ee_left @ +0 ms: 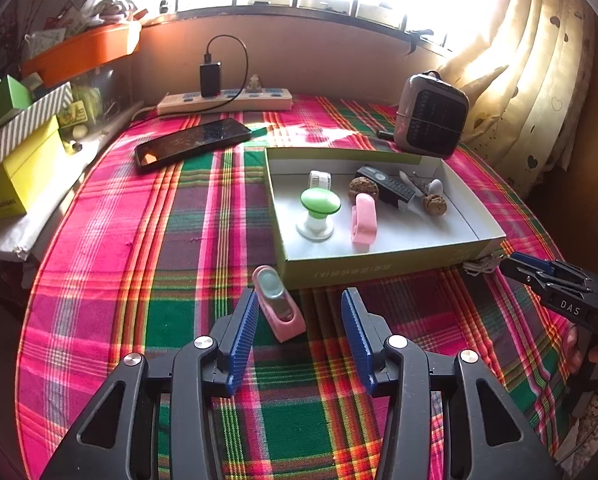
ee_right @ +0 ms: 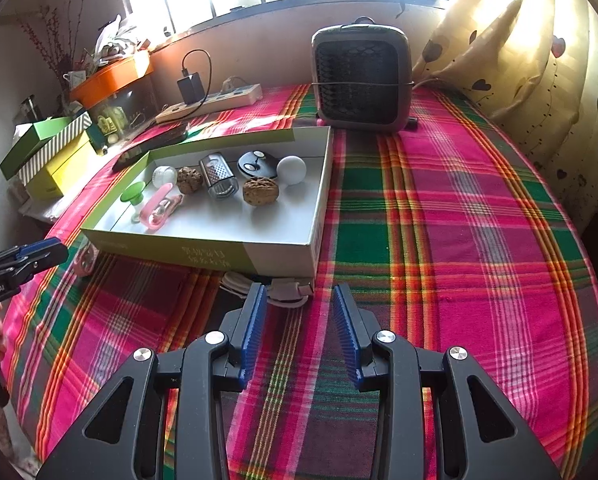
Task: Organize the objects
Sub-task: 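Withdraw both tools from the tray toward the pink holder and cable, then grasp the pink-and-white holder with the left tool while the right tool grasps the white USB cable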
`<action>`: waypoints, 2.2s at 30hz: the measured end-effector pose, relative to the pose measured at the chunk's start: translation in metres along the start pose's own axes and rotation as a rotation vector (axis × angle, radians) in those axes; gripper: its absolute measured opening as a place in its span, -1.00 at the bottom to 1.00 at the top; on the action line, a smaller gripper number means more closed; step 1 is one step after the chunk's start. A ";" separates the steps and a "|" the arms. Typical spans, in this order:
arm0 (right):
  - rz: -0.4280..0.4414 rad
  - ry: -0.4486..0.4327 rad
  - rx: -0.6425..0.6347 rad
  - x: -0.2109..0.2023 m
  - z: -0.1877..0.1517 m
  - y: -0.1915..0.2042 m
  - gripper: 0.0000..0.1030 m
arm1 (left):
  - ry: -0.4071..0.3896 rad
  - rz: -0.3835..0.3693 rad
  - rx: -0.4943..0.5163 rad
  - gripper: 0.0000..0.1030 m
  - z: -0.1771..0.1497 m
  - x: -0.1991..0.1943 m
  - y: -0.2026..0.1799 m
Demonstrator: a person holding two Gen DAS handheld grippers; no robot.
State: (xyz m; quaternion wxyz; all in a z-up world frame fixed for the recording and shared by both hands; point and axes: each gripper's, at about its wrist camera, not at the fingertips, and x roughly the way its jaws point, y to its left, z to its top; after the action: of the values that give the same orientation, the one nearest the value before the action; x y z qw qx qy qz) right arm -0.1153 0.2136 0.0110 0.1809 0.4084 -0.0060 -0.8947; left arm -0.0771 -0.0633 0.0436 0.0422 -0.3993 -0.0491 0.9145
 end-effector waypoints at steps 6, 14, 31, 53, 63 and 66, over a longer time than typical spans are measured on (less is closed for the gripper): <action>0.022 0.021 -0.023 0.006 0.003 0.003 -0.01 | 0.013 -0.029 -0.028 -0.16 -0.008 0.001 0.007; 0.035 0.038 -0.058 0.014 0.009 0.007 -0.01 | 0.032 -0.050 -0.049 -0.16 -0.009 0.008 0.012; 0.115 0.078 -0.219 0.010 -0.007 0.042 -0.01 | 0.061 -0.056 -0.060 -0.16 -0.010 0.016 0.018; 0.070 0.092 -0.303 0.022 -0.004 0.061 -0.01 | 0.099 -0.034 -0.052 -0.16 -0.004 0.034 0.013; 0.057 0.090 -0.304 0.028 -0.002 0.064 -0.01 | 0.098 0.004 -0.041 -0.16 0.003 0.040 0.012; 0.056 0.090 -0.306 0.028 -0.002 0.065 -0.01 | 0.097 0.014 -0.043 -0.16 0.004 0.041 0.012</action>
State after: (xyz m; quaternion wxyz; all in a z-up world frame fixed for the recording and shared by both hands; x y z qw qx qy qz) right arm -0.1102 0.1443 -0.0008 0.2662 0.4152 0.1271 -0.8606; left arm -0.1084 -0.0706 0.0151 0.0294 -0.4444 -0.0637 0.8931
